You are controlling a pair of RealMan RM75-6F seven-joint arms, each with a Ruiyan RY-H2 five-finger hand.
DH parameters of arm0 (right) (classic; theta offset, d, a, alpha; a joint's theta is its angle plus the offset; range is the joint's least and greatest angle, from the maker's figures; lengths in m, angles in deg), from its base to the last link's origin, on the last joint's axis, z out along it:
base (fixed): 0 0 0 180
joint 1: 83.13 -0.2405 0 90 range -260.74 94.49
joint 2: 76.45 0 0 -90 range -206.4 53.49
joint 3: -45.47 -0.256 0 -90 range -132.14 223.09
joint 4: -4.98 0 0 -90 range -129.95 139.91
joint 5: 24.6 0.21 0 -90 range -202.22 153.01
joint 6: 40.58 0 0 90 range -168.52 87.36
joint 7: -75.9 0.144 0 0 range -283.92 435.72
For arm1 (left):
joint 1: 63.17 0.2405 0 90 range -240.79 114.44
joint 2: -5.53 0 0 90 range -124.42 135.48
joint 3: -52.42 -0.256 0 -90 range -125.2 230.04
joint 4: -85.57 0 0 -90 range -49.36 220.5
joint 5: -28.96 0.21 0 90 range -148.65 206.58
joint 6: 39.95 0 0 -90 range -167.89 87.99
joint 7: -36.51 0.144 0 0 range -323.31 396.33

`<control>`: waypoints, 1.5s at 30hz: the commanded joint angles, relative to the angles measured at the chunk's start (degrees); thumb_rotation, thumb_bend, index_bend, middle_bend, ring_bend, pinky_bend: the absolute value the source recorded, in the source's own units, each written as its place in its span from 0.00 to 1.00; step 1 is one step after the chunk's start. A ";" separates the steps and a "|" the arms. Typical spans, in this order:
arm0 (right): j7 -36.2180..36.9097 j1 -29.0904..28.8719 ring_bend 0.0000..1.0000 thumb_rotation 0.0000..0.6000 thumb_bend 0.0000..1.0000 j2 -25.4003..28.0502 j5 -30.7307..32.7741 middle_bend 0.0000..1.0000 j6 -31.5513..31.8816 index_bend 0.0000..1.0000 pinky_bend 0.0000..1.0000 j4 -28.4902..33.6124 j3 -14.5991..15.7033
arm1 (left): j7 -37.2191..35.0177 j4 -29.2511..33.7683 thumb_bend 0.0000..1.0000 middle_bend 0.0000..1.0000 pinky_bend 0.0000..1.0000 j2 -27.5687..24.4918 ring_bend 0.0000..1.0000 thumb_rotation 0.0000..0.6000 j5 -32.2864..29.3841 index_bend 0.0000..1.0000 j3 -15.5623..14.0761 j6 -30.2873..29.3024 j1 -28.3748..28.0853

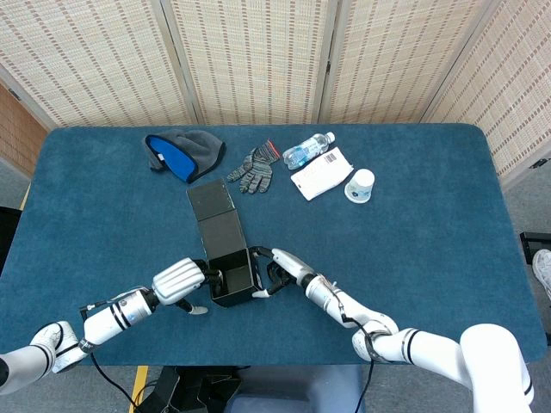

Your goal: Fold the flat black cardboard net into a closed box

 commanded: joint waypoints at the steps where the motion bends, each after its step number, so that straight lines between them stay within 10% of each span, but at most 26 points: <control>1: 2.46 0.10 0.75 1.00 0.60 0.43 -2.05 0.36 1.93 0.46 0.99 -1.19 1.76 | 0.58 0.05 0.08 0.47 0.41 0.24 0.57 1.00 -0.02 0.52 0.00 0.52 -0.37; 18: 6.66 -0.55 0.75 1.00 0.60 0.36 -4.06 0.36 6.36 0.46 0.99 -3.45 6.52 | 1.28 0.17 0.08 0.56 0.39 1.53 0.57 1.00 -0.62 0.58 0.26 1.06 -0.78; 45: -5.07 2.88 0.73 1.00 0.50 -1.72 2.48 0.25 13.71 0.29 0.99 0.29 5.69 | 2.64 9.75 0.08 0.29 0.39 -7.97 0.32 1.00 -6.63 0.33 4.78 -10.44 8.06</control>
